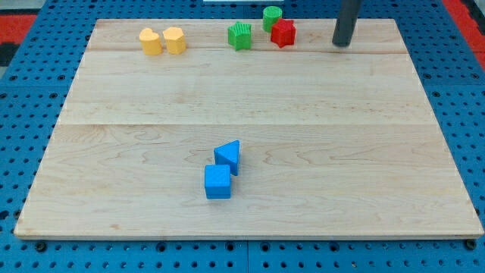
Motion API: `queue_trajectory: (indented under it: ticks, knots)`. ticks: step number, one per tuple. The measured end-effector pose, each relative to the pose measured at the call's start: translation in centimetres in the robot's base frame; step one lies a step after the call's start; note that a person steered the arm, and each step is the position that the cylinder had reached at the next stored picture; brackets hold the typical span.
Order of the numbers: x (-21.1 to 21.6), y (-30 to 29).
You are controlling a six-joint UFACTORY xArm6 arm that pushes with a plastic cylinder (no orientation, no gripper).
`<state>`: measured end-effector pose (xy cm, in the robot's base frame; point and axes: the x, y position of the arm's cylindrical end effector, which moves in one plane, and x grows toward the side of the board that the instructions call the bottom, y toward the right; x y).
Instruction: Slide the yellow heart into the green star
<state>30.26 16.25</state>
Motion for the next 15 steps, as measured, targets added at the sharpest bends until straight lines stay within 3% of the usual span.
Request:
queue_trajectory:
  ticks: [1,2,7,10,15]
  knots:
    - [3.2,-7.4]
    - [1.3,-14.6]
    - [6.2,-15.1]
    - [6.5,-15.1]
    - [6.5,-22.4]
